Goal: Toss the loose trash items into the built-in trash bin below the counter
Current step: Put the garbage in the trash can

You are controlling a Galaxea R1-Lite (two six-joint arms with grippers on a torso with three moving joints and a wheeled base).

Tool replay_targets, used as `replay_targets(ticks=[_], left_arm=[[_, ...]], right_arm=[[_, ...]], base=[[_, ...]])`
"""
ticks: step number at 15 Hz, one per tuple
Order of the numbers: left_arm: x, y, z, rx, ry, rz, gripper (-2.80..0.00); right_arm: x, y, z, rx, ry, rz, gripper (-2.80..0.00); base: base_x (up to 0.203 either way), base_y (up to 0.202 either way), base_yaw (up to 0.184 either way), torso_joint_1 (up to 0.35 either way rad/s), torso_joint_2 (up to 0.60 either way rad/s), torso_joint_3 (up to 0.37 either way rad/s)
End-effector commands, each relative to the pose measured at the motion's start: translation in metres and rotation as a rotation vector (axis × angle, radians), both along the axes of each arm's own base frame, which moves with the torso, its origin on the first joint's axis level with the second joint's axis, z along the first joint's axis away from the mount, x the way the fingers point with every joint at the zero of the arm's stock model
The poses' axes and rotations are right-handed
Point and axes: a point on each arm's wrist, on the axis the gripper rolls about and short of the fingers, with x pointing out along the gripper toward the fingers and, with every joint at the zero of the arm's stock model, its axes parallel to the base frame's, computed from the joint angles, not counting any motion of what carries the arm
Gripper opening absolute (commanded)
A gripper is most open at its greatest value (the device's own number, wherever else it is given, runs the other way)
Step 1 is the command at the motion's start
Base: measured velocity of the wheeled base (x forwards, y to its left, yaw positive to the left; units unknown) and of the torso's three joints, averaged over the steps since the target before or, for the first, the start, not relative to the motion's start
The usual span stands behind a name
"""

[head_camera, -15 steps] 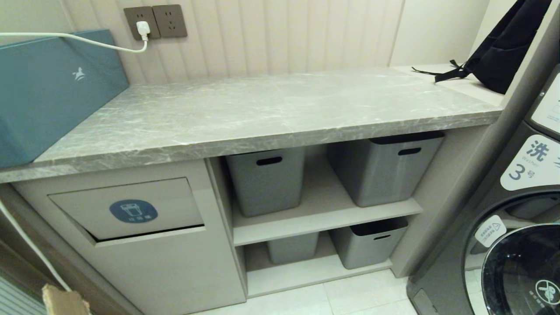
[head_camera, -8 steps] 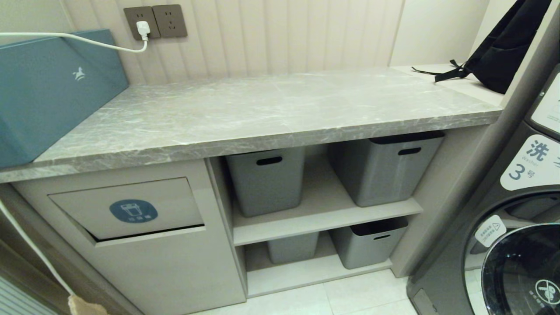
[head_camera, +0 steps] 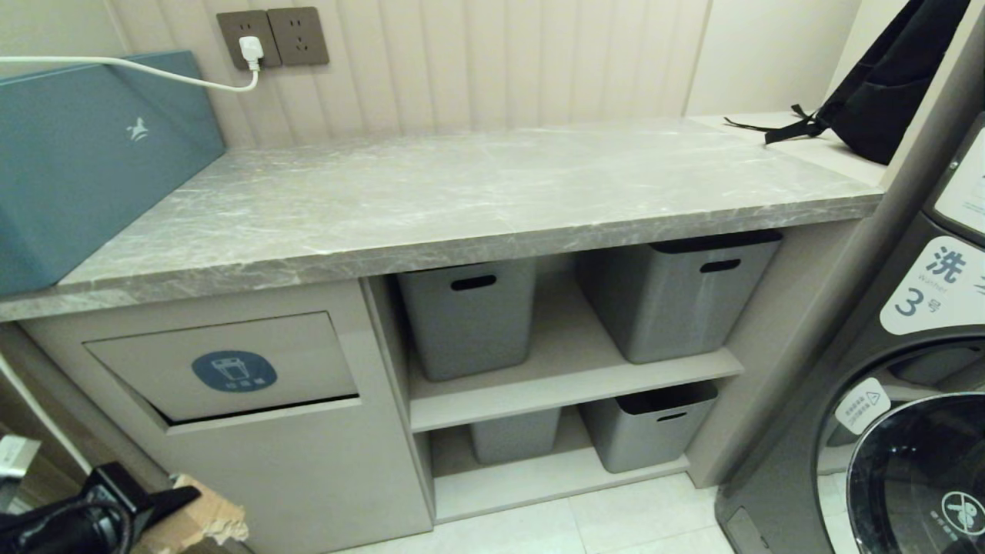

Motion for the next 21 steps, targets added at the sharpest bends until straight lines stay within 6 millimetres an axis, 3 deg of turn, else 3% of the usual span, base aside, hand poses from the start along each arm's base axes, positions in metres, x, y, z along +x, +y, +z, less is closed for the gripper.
replay_targets(ticks=[1, 4, 7, 12, 16, 21], left_arm=[[0.019, 0.003, -0.008, -0.014, 0.052, 0.012, -2.8], [0.017, 0.002, -0.015, -0.024, 0.003, 0.013, -2.8], [0.03, 0.003, -0.024, -0.075, 0.019, 0.046, -2.8], [0.076, 0.012, -0.026, -0.245, 0.065, 0.174, -2.8], [0.095, 0.021, -0.028, -0.289, -0.001, 0.195, -2.8], [0.114, 0.053, -0.055, -0.352, -0.045, 0.205, -2.8]], right_arm=[[0.0, 0.0, 0.0, 0.0, -0.003, 0.001, -2.8], [0.0, 0.0, 0.0, 0.0, -0.002, 0.001, -2.8], [0.0, 0.0, 0.0, 0.0, -0.002, 0.001, -2.8], [0.0, 0.0, 0.0, 0.0, -0.003, 0.001, -2.8], [0.0, 0.0, 0.0, 0.0, -0.003, 0.001, -2.8], [0.0, 0.0, 0.0, 0.0, -0.001, 0.001, -2.8]], base=[[0.0, 0.0, 0.0, 0.0, 0.0, 0.0], [0.0, 0.0, 0.0, 0.0, 0.0, 0.0], [0.0, 0.0, 0.0, 0.0, 0.0, 0.0], [0.0, 0.0, 0.0, 0.0, 0.0, 0.0], [0.0, 0.0, 0.0, 0.0, 0.0, 0.0], [0.0, 0.0, 0.0, 0.0, 0.0, 0.0]])
